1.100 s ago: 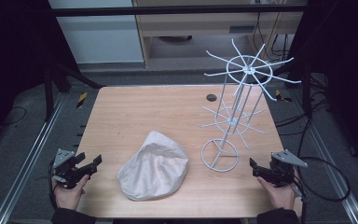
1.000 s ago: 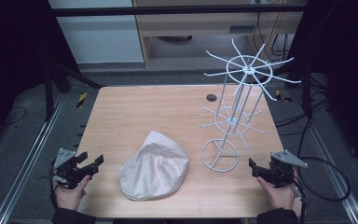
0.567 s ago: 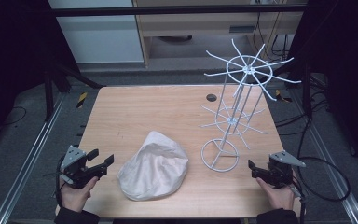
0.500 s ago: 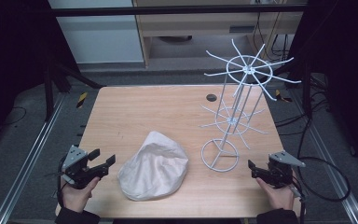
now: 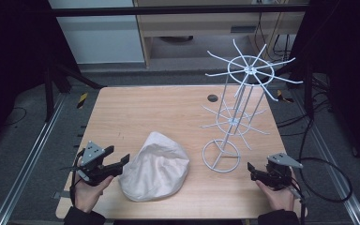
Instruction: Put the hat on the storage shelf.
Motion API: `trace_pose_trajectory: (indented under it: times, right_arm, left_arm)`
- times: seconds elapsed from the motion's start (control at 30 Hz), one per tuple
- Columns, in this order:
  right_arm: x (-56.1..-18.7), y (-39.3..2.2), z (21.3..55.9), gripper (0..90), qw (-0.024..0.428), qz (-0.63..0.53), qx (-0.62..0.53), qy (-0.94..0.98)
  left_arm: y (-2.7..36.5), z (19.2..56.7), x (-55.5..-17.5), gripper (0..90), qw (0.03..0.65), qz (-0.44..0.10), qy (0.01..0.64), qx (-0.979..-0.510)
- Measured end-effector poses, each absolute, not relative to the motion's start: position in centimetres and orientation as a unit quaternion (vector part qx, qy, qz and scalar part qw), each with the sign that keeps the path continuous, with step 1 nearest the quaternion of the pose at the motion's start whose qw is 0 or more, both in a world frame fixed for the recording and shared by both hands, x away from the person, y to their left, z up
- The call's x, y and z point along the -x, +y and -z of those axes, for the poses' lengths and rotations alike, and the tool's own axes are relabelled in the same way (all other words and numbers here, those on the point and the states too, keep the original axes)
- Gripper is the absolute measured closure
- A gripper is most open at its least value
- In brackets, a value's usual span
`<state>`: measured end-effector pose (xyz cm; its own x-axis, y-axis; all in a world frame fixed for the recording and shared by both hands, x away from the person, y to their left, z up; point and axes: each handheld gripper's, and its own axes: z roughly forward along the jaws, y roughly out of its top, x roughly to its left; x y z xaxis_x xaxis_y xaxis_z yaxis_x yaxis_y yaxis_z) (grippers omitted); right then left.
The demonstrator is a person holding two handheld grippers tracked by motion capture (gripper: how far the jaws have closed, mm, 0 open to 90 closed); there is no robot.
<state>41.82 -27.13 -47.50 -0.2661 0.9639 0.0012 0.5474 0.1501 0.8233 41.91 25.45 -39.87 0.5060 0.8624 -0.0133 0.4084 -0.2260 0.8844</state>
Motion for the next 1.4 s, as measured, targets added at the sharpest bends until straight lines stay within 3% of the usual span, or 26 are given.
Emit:
trace_pose_trajectory:
  times: [0.43, 0.87, 1.4]
  right_arm:
    - [-41.7, -27.2, 47.6, 17.4, 0.283, -0.369, -0.535, 0.706]
    - [-41.8, -27.0, 47.6, 18.5, 0.282, -0.365, -0.528, 0.713]
    - [-42.1, -27.0, 47.7, 19.4, 0.274, -0.361, -0.528, 0.718]
  left_arm:
    - [22.9, 38.1, -43.3, 29.2, 0.445, -0.246, 0.417, -0.753]
    - [21.2, 39.9, -44.2, 30.4, 0.393, -0.234, 0.399, -0.795]
    - [20.7, 41.6, -45.4, 38.9, 0.351, -0.208, 0.39, -0.825]
